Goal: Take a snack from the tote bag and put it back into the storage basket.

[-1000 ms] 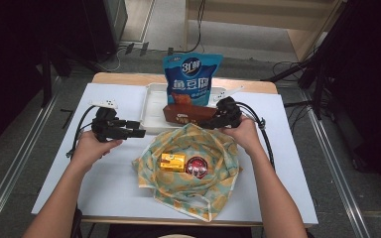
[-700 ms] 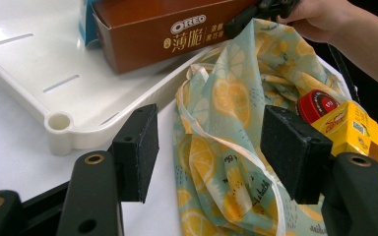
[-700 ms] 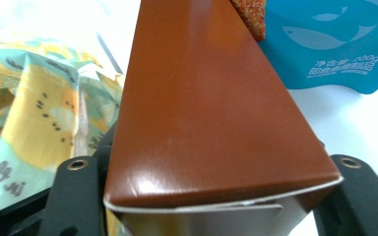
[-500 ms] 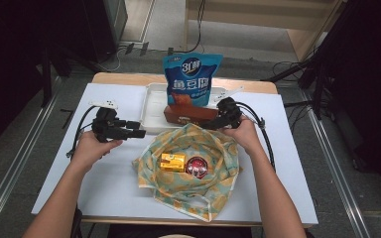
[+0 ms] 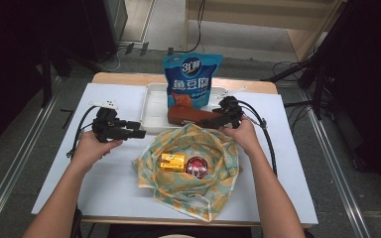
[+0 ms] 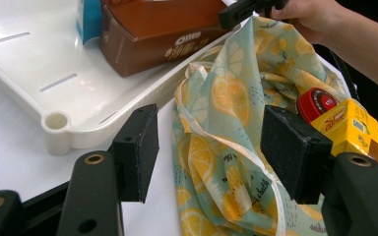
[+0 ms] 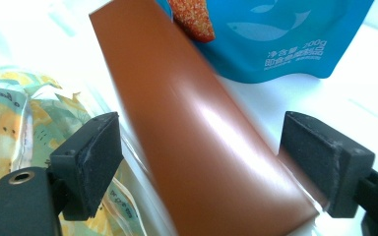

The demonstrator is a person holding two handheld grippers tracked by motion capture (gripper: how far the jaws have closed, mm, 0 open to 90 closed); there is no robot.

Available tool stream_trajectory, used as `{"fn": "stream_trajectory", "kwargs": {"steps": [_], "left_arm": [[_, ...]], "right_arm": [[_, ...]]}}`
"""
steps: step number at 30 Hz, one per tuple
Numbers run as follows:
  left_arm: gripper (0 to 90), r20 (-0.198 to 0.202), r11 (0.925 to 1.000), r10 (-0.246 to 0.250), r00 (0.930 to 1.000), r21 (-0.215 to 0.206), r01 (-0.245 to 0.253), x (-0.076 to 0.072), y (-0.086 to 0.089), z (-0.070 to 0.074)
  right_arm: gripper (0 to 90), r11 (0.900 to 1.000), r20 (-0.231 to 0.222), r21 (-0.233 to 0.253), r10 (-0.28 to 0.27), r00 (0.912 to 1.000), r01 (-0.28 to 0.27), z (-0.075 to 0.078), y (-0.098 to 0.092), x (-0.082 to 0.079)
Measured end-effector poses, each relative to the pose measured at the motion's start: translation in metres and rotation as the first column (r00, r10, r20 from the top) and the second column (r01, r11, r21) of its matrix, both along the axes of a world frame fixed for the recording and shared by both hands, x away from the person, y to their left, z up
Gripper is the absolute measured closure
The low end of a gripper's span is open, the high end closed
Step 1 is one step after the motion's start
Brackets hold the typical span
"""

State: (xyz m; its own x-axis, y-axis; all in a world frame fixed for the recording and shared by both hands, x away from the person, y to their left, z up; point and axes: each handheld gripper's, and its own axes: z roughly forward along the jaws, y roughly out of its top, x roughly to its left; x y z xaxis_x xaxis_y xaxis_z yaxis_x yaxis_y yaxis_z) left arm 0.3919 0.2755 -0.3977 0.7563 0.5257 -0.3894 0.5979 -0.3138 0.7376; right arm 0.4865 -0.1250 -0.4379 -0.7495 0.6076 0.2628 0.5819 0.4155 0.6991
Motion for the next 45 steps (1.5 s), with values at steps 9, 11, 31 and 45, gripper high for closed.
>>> {"fn": "stream_trajectory", "kwargs": {"steps": [9, 11, 31, 45], "left_arm": [[40.1, 0.000, 1.0000, 0.004, 1.0000, 0.006, -0.004, 0.000, 0.000, 0.000], [40.1, 0.000, 1.0000, 0.004, 1.0000, 0.006, -0.004, 0.000, 0.000, 0.000], [40.1, 0.000, 1.0000, 0.004, 1.0000, 0.006, -0.004, 0.000, 0.000, -0.001], [40.2, -0.001, 1.0000, 0.007, 1.0000, 0.004, -0.007, 0.001, 0.001, -0.001]], "right_arm": [[34.7, 1.000, 0.062, 0.026, 0.003, 0.9980, -0.005, 0.016, -0.003, -0.010], [44.4, 1.000, 0.077, 0.022, 0.019, 0.9969, -0.021, 0.019, -0.002, -0.014], [90.0, 0.997, 0.035, -0.009, 0.073, 0.9967, -0.073, 0.001, 0.014, -0.023], [90.0, 0.999, 0.046, -0.021, 0.051, 0.9977, -0.050, 0.002, 0.027, -0.009]]}}
